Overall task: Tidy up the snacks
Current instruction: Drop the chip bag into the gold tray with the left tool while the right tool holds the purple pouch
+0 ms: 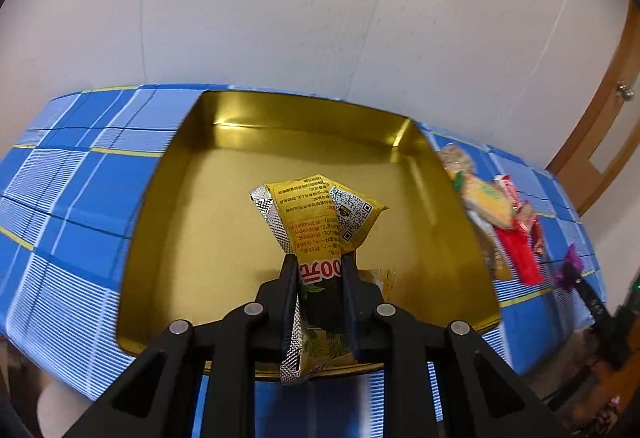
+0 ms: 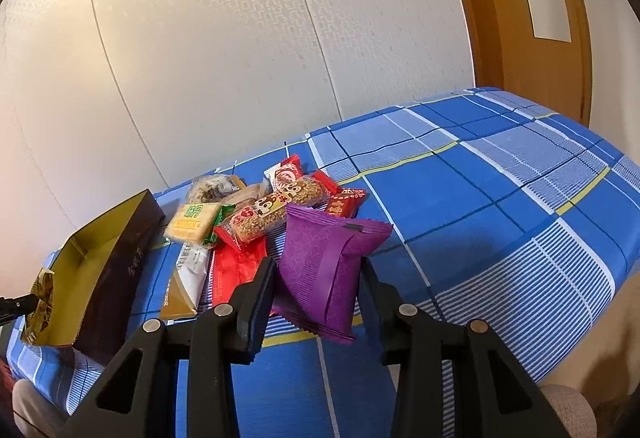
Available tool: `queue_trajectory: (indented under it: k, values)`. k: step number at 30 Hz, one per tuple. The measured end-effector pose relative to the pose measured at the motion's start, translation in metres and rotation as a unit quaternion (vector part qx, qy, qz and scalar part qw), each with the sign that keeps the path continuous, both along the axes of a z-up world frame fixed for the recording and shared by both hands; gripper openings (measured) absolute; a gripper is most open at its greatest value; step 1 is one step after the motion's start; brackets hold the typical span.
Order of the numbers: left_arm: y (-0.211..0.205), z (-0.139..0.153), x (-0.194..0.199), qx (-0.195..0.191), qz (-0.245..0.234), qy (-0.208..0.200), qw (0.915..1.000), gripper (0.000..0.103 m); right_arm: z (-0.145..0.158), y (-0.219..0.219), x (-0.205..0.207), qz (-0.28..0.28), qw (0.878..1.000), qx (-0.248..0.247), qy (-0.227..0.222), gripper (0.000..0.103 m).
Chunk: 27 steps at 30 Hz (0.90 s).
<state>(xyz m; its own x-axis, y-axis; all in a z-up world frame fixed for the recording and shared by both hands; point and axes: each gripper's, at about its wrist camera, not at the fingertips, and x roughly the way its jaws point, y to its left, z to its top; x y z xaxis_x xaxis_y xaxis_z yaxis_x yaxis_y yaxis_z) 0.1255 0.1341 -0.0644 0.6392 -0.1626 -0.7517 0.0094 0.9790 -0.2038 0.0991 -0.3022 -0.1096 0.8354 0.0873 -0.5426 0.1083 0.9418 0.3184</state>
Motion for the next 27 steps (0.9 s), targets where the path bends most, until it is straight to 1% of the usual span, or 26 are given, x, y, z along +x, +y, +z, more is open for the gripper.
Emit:
queue_trajectory:
  k: [8, 11, 12, 13, 15, 16, 19, 20, 23, 25, 27]
  values:
    - [0.02, -0.01, 0.012, 0.035, 0.007, 0.023, 0.9991, 0.02, 0.0, 0.002, 0.0, 0.002, 1.0, -0.007, -0.002, 0.04]
    - [0.024, -0.016, 0.016, 0.058, 0.015, 0.025, 0.9979, 0.017, 0.001, 0.002, 0.0, 0.001, 1.0, -0.009, 0.0, 0.04]
    - [0.024, -0.018, 0.017, 0.062, 0.016, 0.025, 0.9976, 0.011, 0.001, 0.002, 0.0, 0.001, 1.0, -0.01, -0.001, 0.04]
    - [0.024, -0.019, 0.017, 0.071, 0.02, 0.024, 0.997, 0.01, 0.002, 0.002, 0.0, 0.001, 1.0, -0.01, -0.002, 0.04]
    - [0.025, -0.022, 0.018, 0.092, 0.024, 0.023, 0.9952, 0.01, 0.004, 0.002, -0.001, 0.001, 1.0, -0.011, -0.004, 0.04]
    - [0.027, -0.023, 0.017, 0.093, 0.025, 0.026, 0.995, 0.01, 0.004, 0.002, -0.001, 0.002, 1.0, -0.011, -0.005, 0.04]
    - [0.028, -0.024, 0.013, 0.072, 0.021, 0.032, 0.9967, 0.011, 0.005, 0.002, -0.002, 0.002, 1.0, -0.01, -0.006, 0.04]
    - [0.026, -0.024, 0.014, 0.075, 0.019, 0.032, 0.9964, 0.011, 0.005, 0.002, -0.002, 0.002, 1.0, -0.008, -0.007, 0.04]
    - [0.02, -0.029, 0.02, 0.102, 0.011, 0.044, 0.9938, 0.011, 0.009, 0.004, -0.004, 0.003, 1.0, -0.008, -0.01, 0.04]
    - [0.02, -0.032, 0.026, 0.118, 0.019, 0.051, 0.9915, 0.013, 0.013, 0.006, -0.006, 0.005, 1.0, 0.001, -0.014, 0.04]
    - [0.024, -0.033, 0.031, 0.124, 0.035, 0.053, 0.9903, 0.014, 0.017, 0.01, -0.007, 0.012, 1.0, 0.011, -0.015, 0.04]
